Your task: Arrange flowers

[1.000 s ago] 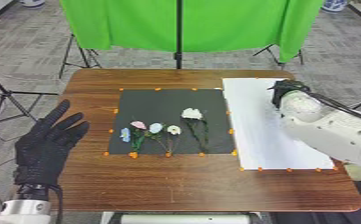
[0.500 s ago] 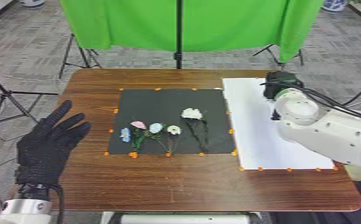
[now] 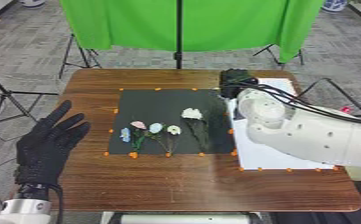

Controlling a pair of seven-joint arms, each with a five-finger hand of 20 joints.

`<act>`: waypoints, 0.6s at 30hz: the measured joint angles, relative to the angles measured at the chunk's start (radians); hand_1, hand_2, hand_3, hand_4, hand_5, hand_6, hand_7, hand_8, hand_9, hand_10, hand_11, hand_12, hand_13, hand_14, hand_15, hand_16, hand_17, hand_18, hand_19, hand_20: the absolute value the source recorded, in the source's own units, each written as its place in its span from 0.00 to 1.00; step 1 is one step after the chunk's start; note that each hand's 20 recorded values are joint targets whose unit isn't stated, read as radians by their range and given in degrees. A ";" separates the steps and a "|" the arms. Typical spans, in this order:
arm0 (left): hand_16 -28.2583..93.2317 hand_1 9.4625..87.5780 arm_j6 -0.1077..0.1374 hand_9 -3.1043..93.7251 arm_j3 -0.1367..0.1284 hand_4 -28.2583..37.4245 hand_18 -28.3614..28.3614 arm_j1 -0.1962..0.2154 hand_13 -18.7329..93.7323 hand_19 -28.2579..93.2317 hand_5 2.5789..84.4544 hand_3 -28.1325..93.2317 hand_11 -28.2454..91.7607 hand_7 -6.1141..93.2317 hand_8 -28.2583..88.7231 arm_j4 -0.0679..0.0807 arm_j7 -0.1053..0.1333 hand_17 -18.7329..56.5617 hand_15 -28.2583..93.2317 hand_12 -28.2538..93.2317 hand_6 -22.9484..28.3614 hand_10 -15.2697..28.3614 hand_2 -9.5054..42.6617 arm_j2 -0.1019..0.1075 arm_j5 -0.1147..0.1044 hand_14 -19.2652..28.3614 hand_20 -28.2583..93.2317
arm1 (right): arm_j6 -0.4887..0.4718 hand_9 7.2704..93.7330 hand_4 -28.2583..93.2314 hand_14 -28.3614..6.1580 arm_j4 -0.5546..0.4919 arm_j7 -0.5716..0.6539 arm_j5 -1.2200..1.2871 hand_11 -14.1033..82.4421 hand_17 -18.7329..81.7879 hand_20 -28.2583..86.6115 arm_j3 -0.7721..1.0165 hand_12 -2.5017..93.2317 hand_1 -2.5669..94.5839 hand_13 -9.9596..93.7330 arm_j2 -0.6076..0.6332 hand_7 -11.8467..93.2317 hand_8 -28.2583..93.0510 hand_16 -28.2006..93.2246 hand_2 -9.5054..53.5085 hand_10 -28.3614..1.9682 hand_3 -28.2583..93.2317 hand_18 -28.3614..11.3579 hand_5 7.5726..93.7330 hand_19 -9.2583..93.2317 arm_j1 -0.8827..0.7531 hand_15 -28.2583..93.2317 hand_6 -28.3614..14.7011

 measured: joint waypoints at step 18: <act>0.13 0.15 0.000 0.36 0.002 0.02 0.88 0.000 0.37 0.69 0.38 0.88 0.50 0.20 0.17 0.000 -0.001 0.12 0.75 0.32 0.60 0.78 0.30 -0.009 0.002 0.97 0.46 | -0.034 1.00 0.00 0.78 -0.051 0.012 -0.016 0.30 0.49 0.46 0.002 0.34 0.59 0.91 -0.033 0.34 0.25 0.39 0.00 0.80 0.82 0.31 0.87 0.90 -0.086 0.77 0.74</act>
